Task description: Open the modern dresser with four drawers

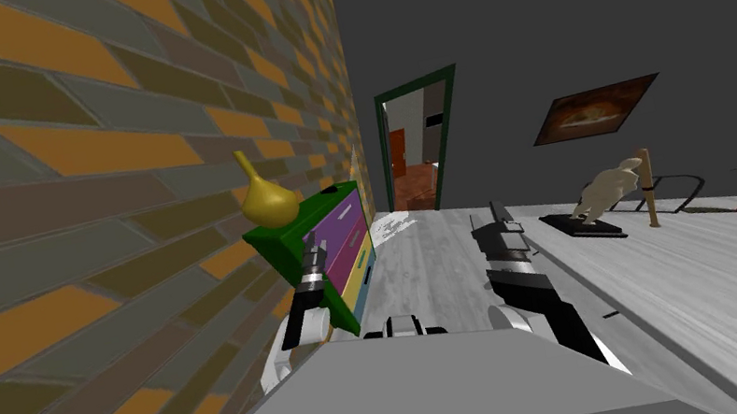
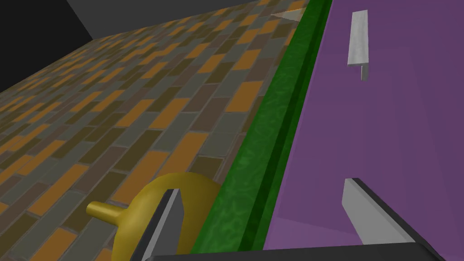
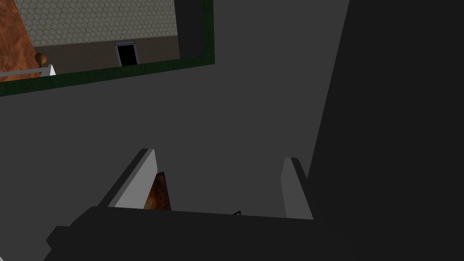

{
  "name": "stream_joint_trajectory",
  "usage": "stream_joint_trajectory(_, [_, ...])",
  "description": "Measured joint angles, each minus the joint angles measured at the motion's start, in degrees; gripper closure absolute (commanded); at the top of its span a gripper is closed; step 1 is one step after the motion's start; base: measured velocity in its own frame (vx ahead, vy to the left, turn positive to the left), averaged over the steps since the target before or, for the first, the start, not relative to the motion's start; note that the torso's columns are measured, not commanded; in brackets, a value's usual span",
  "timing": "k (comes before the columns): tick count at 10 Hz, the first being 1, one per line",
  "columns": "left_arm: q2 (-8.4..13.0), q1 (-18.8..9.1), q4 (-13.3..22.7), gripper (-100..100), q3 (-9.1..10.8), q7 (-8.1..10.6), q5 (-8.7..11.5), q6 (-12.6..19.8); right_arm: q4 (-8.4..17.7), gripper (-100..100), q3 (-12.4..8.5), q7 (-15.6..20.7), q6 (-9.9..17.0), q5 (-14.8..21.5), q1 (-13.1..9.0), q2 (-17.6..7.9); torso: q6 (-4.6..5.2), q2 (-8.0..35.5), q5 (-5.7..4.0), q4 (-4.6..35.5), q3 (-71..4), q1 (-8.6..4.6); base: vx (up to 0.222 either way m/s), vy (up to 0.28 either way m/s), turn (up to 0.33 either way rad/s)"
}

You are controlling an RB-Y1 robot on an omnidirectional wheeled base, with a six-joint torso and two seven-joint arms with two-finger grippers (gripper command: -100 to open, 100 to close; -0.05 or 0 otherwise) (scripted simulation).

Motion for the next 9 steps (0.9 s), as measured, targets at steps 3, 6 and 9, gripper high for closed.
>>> stream_joint_trajectory(3, [1.0,-1.3,2.4,-100,0.77,-0.39,0.0,2.8,0.0,0,0.0,0.0,0.0,0.0,0.0,0.0,0.0,0.0,0.03,0.0,0.0,0.1,0.166,-0.038,0.01])
stream_joint_trajectory(6, [-0.1,-3.1,5.2,-100,1.57,-0.84,0.0,5.7,0.0,0,0.0,0.0,0.0,0.0,0.0,0.0,0.0,0.1,-0.01,0.0,0.0,-0.04,0.173,-0.063,0.009])
stream_joint_trajectory(9, [-4.3,-4.0,6.7,-100,2.14,-1.16,0.0,8.3,0.0,0,0.0,0.0,0.0,0.0,0.0,0.0,0.0,0.2,0.03,0.0,0.1,0.12,0.115,-0.049,0.006])
